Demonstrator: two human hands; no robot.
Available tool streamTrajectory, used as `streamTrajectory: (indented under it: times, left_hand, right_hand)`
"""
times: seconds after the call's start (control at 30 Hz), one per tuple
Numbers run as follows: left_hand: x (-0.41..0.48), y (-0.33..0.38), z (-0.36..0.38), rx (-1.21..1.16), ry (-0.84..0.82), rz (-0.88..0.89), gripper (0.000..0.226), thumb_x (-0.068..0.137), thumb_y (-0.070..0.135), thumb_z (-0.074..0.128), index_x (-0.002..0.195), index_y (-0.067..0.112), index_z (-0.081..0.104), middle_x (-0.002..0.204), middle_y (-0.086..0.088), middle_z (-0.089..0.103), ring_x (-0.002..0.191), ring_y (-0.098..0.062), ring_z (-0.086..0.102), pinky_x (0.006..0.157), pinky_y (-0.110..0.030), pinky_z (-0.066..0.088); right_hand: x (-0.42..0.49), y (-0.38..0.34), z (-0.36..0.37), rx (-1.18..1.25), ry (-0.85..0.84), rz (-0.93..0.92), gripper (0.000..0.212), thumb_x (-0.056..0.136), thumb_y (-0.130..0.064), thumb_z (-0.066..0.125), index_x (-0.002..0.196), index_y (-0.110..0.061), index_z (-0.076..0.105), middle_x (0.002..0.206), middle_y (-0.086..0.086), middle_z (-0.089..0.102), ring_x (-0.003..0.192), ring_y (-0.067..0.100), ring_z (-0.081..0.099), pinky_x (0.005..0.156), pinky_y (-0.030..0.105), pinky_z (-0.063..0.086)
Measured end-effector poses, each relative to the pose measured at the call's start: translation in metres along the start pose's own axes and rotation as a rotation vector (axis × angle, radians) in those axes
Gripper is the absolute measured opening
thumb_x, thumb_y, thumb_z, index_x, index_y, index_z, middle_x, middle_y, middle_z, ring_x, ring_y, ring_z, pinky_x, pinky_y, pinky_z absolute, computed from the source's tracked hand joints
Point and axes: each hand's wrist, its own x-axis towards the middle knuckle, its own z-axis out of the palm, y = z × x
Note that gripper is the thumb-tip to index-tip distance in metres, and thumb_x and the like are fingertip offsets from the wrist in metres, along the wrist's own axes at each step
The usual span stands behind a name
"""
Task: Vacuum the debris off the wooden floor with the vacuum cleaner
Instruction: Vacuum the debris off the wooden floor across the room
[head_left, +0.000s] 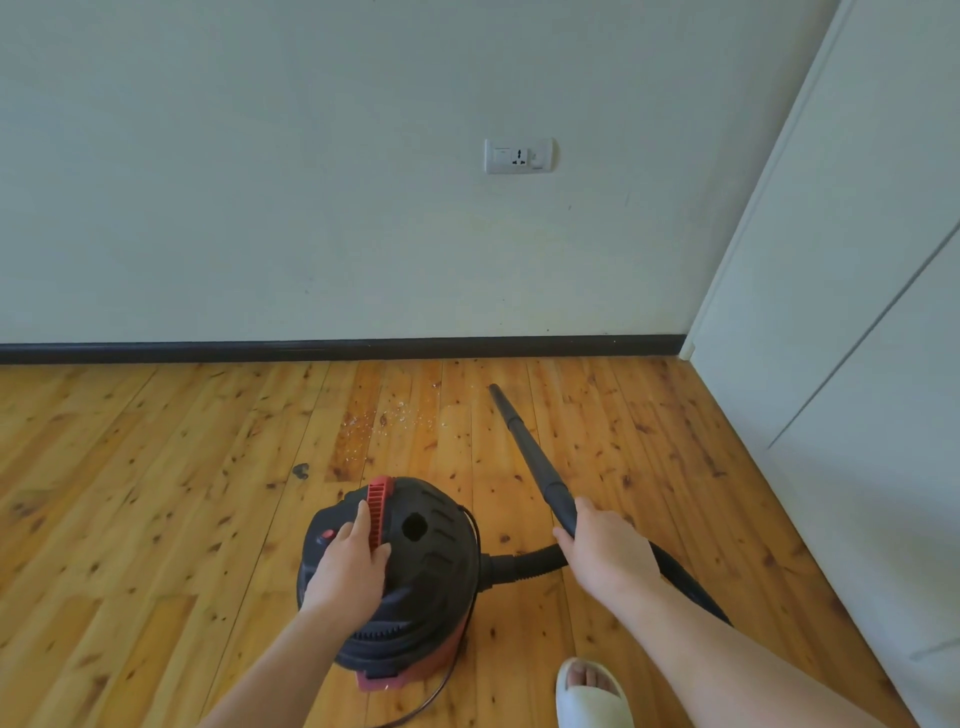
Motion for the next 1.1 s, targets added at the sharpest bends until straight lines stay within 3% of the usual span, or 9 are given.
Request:
streamTrajectory:
  times: [0.17, 0.47, 0.6, 0.7, 0.83, 1.03, 1.1]
  left_hand:
    - [0.009, -0.003, -0.002, -0.012, 0.005, -0.015, 0.07, 0.105, 0.028, 0.048, 0.163, 0.02, 0.009, 0.106, 0.001, 0.055, 0.077, -0.009, 0.062, 0.056, -0.019, 0.046]
    - [-0.018, -0.019, -0.015, 0.025, -0.015, -0.087, 0.072, 0.104, 0.022, 0.05, 0.163, 0.015, 0.01, 0.115, -0.006, 0.055, 0.086, -0.015, 0.06, 0.065, -0.026, 0.05]
    - [-0.038, -0.029, -0.02, 0.042, -0.03, -0.115, 0.072, 0.102, 0.019, 0.049, 0.163, 0.015, 0.011, 0.119, -0.009, 0.056, 0.09, -0.02, 0.063, 0.071, -0.031, 0.057]
    - [-0.052, -0.033, -0.021, 0.031, -0.034, -0.116, 0.07, 0.102, 0.018, 0.05, 0.163, 0.015, 0.014, 0.117, -0.01, 0.057, 0.085, -0.018, 0.062, 0.065, -0.028, 0.053]
    - [-0.058, -0.04, -0.023, 0.033, -0.023, -0.117, 0.069, 0.103, 0.021, 0.048, 0.163, 0.014, 0.014, 0.116, -0.01, 0.057, 0.084, -0.019, 0.057, 0.063, -0.028, 0.045]
    - [-0.047, -0.042, -0.019, 0.038, 0.017, -0.114, 0.068, 0.104, 0.02, 0.046, 0.163, 0.014, 0.013, 0.12, -0.009, 0.056, 0.088, -0.019, 0.057, 0.064, -0.027, 0.042]
    - [-0.037, -0.045, -0.019, 0.033, 0.035, -0.112, 0.066, 0.104, 0.02, 0.045, 0.163, 0.014, 0.015, 0.119, -0.008, 0.055, 0.089, -0.018, 0.056, 0.067, -0.027, 0.042]
  right_hand:
    - [0.015, 0.001, -0.002, -0.002, -0.009, -0.025, 0.056, 0.106, -0.047, 0.049, 0.154, -0.022, 0.036, 0.118, -0.003, 0.069, 0.104, 0.016, 0.07, 0.075, 0.025, 0.056]
    - [-0.049, 0.032, -0.025, 0.028, -0.065, -0.088, 0.063, 0.105, -0.049, 0.05, 0.16, -0.025, 0.03, 0.136, -0.003, 0.063, 0.114, 0.014, 0.066, 0.087, 0.026, 0.057]
    - [-0.081, 0.047, -0.031, 0.061, -0.123, -0.096, 0.061, 0.104, -0.05, 0.052, 0.157, -0.026, 0.034, 0.125, -0.004, 0.065, 0.1, 0.012, 0.067, 0.081, 0.025, 0.057]
    - [-0.098, 0.046, -0.031, 0.096, -0.13, -0.106, 0.06, 0.104, -0.048, 0.052, 0.157, -0.025, 0.034, 0.116, -0.008, 0.063, 0.093, 0.008, 0.066, 0.075, 0.021, 0.056]
    - [-0.107, 0.033, -0.029, 0.095, -0.12, -0.125, 0.056, 0.105, -0.047, 0.052, 0.154, -0.024, 0.037, 0.109, -0.008, 0.064, 0.082, 0.007, 0.062, 0.059, 0.017, 0.043]
    - [-0.083, 0.01, -0.018, 0.026, -0.124, -0.122, 0.059, 0.106, -0.046, 0.05, 0.157, -0.022, 0.033, 0.124, -0.002, 0.066, 0.104, 0.015, 0.067, 0.081, 0.026, 0.056]
    - [-0.066, 0.002, -0.013, 0.033, -0.131, -0.12, 0.058, 0.105, -0.046, 0.05, 0.156, -0.022, 0.035, 0.117, -0.004, 0.067, 0.099, 0.014, 0.068, 0.079, 0.027, 0.057]
